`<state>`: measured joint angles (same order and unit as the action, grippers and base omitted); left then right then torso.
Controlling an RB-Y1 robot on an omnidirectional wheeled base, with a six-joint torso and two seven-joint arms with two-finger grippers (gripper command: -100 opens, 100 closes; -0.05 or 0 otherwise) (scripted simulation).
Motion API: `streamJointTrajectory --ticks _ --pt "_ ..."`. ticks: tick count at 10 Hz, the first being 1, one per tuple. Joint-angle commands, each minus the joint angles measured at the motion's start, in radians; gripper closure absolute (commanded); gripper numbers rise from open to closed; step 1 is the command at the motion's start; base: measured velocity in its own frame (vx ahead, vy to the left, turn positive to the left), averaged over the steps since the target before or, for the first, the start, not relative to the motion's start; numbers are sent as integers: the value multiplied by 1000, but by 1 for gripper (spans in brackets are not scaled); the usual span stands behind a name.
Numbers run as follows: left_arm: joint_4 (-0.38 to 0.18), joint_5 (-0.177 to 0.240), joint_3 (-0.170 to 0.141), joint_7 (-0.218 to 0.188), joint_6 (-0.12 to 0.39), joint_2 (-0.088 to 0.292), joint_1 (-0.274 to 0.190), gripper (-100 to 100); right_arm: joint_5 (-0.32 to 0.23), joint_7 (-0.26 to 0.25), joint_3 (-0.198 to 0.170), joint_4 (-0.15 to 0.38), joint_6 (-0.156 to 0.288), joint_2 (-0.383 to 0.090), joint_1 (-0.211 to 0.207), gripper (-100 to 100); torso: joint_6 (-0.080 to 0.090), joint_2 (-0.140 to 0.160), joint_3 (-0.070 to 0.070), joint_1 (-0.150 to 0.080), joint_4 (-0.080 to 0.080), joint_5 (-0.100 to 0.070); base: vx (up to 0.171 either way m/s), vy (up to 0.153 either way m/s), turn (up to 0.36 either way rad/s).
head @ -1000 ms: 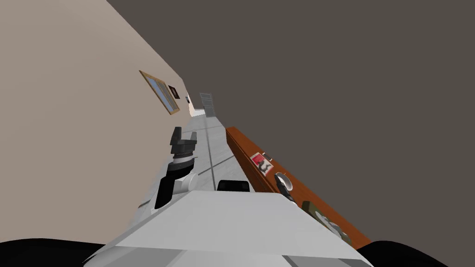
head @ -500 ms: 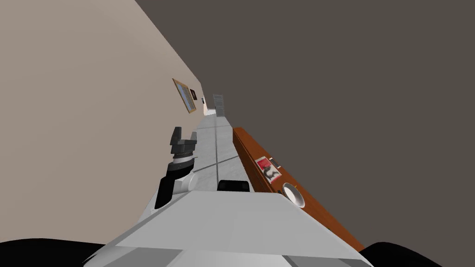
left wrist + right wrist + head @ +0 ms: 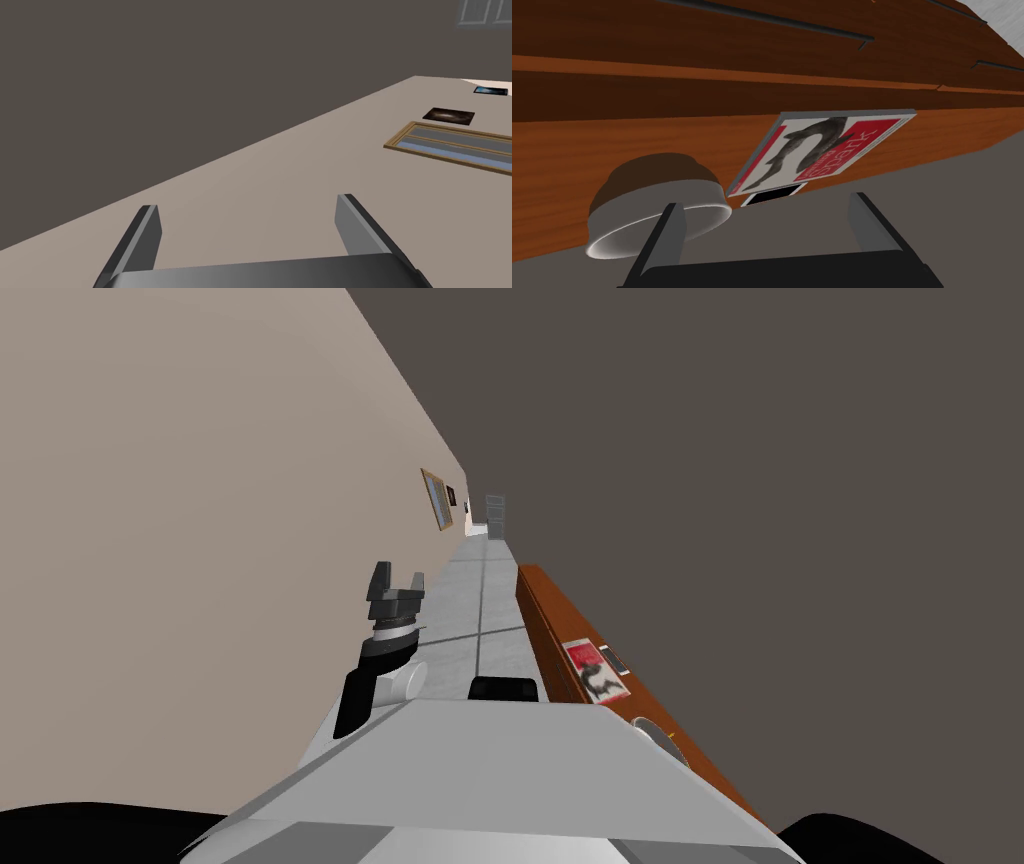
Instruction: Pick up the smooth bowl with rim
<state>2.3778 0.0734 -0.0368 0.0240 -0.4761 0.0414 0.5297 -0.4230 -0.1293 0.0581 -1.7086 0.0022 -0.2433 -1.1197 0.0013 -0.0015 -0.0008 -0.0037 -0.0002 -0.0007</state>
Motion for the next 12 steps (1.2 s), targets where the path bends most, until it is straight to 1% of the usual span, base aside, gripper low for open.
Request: streamJointTrajectory --ticks 1,2,3,4,5,7,8,10,11,12 --pt "0 0 0 0 0 0 0 0 -7 3 1 16 0 -13 -31 -100 0 0 0 0 0 0 -14 -26 321" --pt "0 0 0 0 0 0 0 0 -27 -1 -5 52 13 -21 -51 -100 0 0 0 0 0 0 -11 -22 412" --pt "0 0 0 0 0 0 0 0 -27 -1 -5 52 13 -21 -51 -100 0 0 0 0 0 0 -8 -22 259" --pt "0 0 0 0 0 0 0 0 -45 -3 -11 87 24 -28 -70 -100 1 -1 0 1 0 0 -8 -14 436" --pt "0 0 0 0 0 0 0 0 -45 -3 -11 87 24 -28 -70 -100 0 -1 0 1 0 0 -6 -20 239" --pt "0 0 0 0 0 0 0 0 -79 -7 -23 152 44 -43 -103 -100 0 -1 0 1 0 0 -12 -24 335" --pt "0 0 0 0 0 0 0 0 -79 -7 -23 152 44 -43 -103 -100 0 0 0 0 0 0 -14 -20 370" --pt "0 0 0 0 0 0 0 0 -107 -8 -34 212 59 -56 -129 -100 0 -1 -1 0 0 0 -8 -20 421" --pt "0 0 0 0 0 0 0 0 -107 -8 -34 212 59 -56 -129 -100 0 -1 -1 0 0 0 -7 -22 297" --pt "0 0 0 0 0 0 0 0 -120 -8 -40 239 65 -61 -139 -100 1 -2 -1 0 0 0 -8 -12 403"
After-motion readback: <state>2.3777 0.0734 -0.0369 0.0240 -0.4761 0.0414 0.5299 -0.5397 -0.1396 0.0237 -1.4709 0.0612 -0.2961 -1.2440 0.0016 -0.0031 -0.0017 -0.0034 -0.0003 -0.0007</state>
